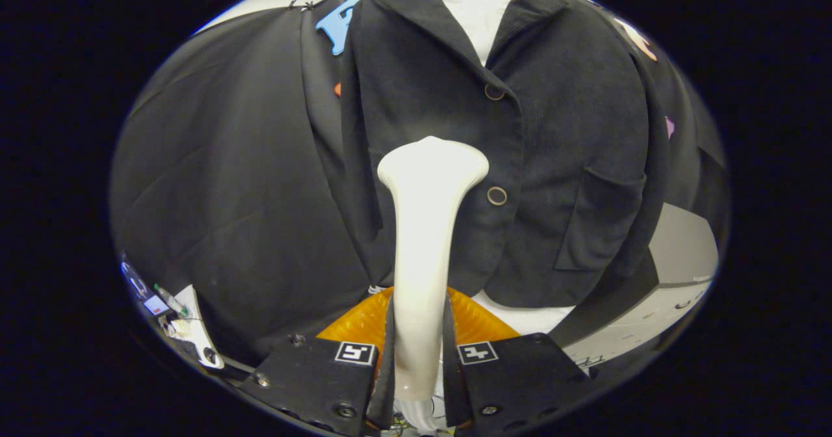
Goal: Iron the clothes twice with a garment steamer, once on the left side and once on the right side.
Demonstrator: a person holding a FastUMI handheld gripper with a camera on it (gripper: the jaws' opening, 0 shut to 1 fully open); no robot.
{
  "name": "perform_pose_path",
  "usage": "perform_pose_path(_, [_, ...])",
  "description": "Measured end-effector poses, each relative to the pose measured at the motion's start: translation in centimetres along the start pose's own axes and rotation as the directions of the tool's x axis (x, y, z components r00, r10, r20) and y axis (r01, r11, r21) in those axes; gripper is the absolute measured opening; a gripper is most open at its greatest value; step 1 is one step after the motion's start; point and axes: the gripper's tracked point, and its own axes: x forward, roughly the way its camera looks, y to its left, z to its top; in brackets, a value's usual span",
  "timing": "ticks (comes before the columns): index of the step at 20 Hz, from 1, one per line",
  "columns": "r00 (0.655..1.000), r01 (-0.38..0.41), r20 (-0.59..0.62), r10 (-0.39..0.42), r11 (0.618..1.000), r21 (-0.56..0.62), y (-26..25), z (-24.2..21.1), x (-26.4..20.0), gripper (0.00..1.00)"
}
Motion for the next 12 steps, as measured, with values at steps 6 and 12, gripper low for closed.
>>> perform_pose_path(6, [0.999,-0.003,-0.032,0.003,1.0,0.001,-0.2,-2.0,0.8,0.33])
perform_pose_path(12, [0.998,-0.007,-0.069,0.008,1.0,0.008,-0.4,-4.3,1.4,0.33])
